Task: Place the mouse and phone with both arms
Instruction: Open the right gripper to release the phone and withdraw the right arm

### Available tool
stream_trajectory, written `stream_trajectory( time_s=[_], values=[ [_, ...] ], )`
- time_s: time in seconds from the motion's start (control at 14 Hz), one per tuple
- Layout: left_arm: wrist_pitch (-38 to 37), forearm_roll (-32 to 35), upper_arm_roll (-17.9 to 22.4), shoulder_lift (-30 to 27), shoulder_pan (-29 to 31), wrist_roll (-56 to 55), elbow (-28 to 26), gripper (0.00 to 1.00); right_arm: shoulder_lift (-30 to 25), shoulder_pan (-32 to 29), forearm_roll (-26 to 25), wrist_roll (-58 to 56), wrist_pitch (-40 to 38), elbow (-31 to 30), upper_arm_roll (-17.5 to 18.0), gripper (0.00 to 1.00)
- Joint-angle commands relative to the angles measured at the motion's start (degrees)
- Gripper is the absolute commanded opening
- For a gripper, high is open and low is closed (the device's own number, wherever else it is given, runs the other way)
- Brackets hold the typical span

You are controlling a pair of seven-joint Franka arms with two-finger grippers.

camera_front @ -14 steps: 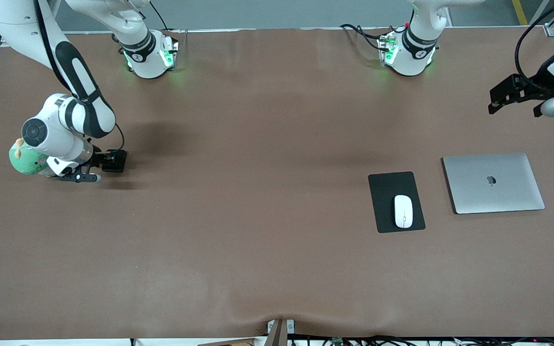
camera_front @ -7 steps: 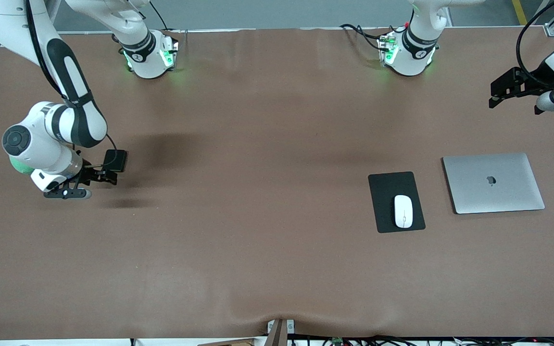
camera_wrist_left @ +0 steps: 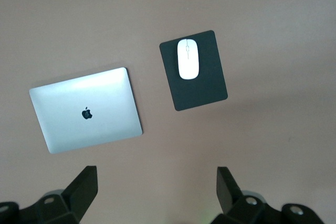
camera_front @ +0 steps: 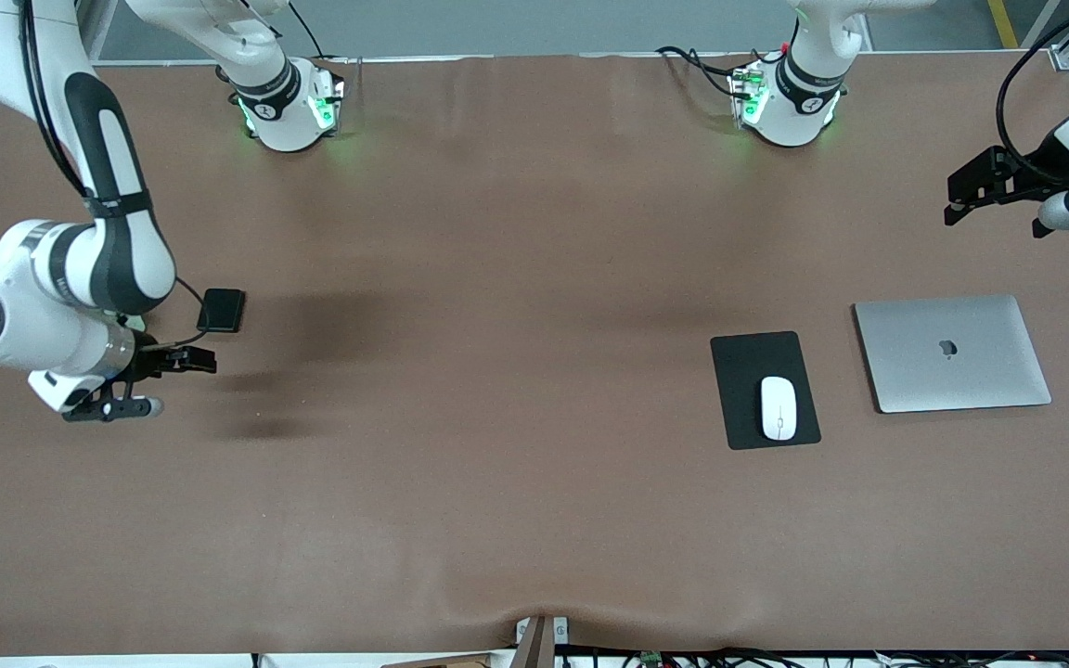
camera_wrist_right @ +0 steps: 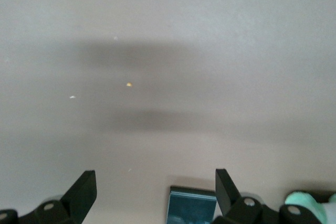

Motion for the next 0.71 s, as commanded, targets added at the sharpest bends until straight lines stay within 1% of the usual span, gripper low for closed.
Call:
stream_trajectory(
  time_s=[0.0, 0.07, 0.21, 0.29, 0.43, 0.57, 0.64],
  values=[
    [-0.06, -1.27, 0.04, 0.24, 0.30, 0.85, 1.44, 1.00, 6.71, -0.66, -0.12, -0.52, -7.89, 13.20, 1.75, 1.00],
    [-0.06, -1.27, 0.04, 0.24, 0.30, 0.94, 1.44, 1.00, 6.53, -1.28, -0.03, -0.43, -7.98, 14.34, 2.81, 1.00],
    [-0.06, -0.83, -0.05, 0.24, 0.21, 0.68, 1.36, 1.00, 6.09, -1.98, 0.14, -0.52, -8.07, 17.68, 3.43, 1.00],
    [-0.06, -0.83, -0.05, 0.24, 0.21, 0.59, 1.35, 1.00, 5.74, -2.94, 0.15, -0.61, -8.16, 19.17, 5.09, 1.00],
    [-0.06, -0.74, -0.05, 0.41, 0.21, 0.59, 1.27, 1.00, 4.86, -7.24, -0.99, -0.96, -10.95, 22.33, 10.62, 1.00],
    [0.03, -0.74, -0.05, 0.41, 0.30, 0.59, 1.27, 1.00, 4.34, -7.70, -1.70, -0.96, -14.56, 27.25, 11.17, 1.00],
    [0.03, -0.74, -0.05, 0.41, 0.30, 0.59, 1.18, 1.00, 3.20, -7.35, -1.96, -0.87, -16.23, 29.01, 11.17, 1.00]
  ],
)
